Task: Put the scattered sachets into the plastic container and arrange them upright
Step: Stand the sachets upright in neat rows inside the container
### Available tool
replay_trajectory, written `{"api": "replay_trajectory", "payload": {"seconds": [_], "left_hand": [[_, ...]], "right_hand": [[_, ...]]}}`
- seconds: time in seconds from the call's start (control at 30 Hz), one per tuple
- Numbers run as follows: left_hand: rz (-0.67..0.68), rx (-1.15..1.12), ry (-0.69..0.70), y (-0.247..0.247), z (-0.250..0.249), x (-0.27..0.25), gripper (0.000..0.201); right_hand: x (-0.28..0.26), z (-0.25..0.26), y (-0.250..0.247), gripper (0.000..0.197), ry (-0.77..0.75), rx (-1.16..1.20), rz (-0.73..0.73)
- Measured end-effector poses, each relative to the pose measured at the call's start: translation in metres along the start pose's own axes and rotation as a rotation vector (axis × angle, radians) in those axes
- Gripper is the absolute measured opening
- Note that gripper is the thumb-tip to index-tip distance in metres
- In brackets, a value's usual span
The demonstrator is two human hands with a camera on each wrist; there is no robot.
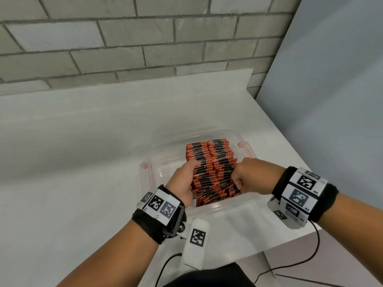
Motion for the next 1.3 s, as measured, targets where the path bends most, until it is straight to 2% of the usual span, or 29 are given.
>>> {"api": "replay_trajectory", "payload": {"seconds": [0.2, 0.33, 0.43, 0.53, 0.8, 0.97, 1.0, 1.1, 1.17, 1.23, 1.3], "left_hand": [[0.034, -0.002, 0.016, 0.001, 0.001, 0.007, 0.014], [0.044, -0.013, 0.011, 0.000, 0.002, 0.008, 0.015], [0.062, -0.005, 0.015, 0.000, 0.003, 0.013, 0.016], [0.063, 0.018, 0.019, 0.000, 0.003, 0.015, 0.015], [0.087, 0.052, 0.022, 0.000, 0.005, 0.019, 0.014], [0.049, 0.150, 0.024, 0.001, 0.004, 0.015, 0.015], [0.027, 0.168, 0.029, 0.001, 0.002, 0.012, 0.018], [-0.044, 0.205, 0.099, -0.003, -0.005, 0.012, 0.061], [-0.053, 0.198, 0.137, -0.006, -0.011, 0.011, 0.075], [-0.042, 0.184, 0.144, -0.007, -0.018, 0.010, 0.073], [-0.036, 0.175, 0.137, -0.010, -0.020, 0.010, 0.060]], "right_hand": [[0.004, -0.004, -0.002, 0.002, 0.002, 0.100, -0.021], [-0.004, -0.011, -0.012, 0.009, 0.003, 0.264, -0.197], [-0.001, -0.008, -0.010, 0.014, 0.011, 0.167, -0.265], [0.007, -0.006, -0.004, 0.010, 0.037, 0.091, -0.230], [0.004, -0.007, -0.005, 0.019, 0.115, -0.159, -0.208], [0.002, -0.006, -0.003, 0.015, 0.094, -0.229, -0.155], [0.003, -0.006, -0.003, 0.014, 0.091, -0.224, -0.141], [0.001, -0.007, -0.005, 0.014, 0.094, -0.178, -0.104], [0.000, -0.009, -0.006, 0.007, 0.095, -0.114, -0.098], [-0.002, -0.012, -0.009, 0.009, 0.092, -0.065, -0.113], [-0.004, -0.013, -0.012, 0.014, 0.067, -0.036, -0.149]]}}
Point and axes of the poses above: each hand's wrist, its own x-axis towards the middle knuckle, its own y-axis out of the palm, z = x × y, the point moved 5 cm from there along x, towards the middle knuckle, and after that the axes turned 10 degrees about z, right-handed, at the moved point
